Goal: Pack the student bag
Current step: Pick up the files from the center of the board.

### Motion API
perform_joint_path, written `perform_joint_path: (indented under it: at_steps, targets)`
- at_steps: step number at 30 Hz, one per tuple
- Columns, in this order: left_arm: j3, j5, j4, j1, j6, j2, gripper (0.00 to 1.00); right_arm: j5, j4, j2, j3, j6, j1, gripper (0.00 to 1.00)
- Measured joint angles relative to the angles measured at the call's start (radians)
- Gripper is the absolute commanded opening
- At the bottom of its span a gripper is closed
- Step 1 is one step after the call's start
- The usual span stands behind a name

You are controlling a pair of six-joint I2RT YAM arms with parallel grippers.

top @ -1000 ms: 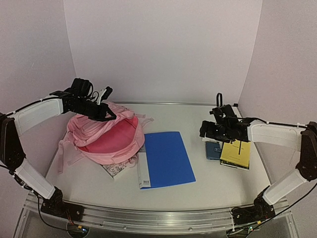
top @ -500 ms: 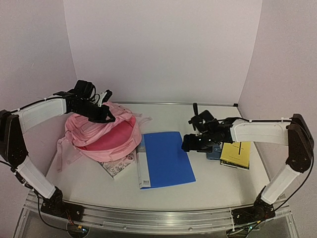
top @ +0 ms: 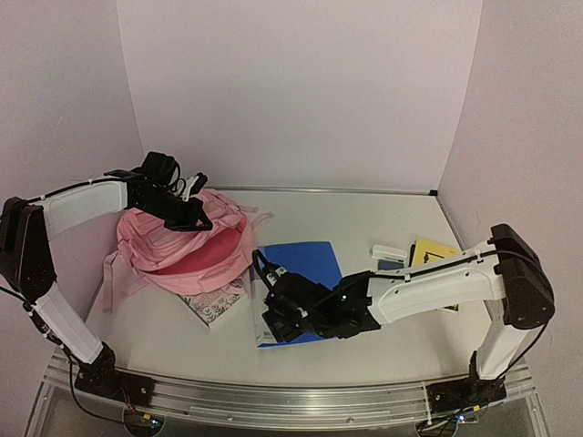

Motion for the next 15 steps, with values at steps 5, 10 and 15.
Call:
perform_joint_path:
  at_steps: [5,10,15]
  targets:
    - [0.000,0.000,0.000,0.000,0.000,0.000,0.00,0.061,0.070,0.030,-0.020,-0.115,0.047,0.59]
    - [0.000,0.000,0.000,0.000,0.000,0.000,0.00,0.082,0.106,0.102,-0.019,-0.194,0.088,0.61]
    - [0.000,0.000,0.000,0.000,0.000,0.000,0.00,0.085,0.109,0.145,-0.020,-0.246,0.129,0.62]
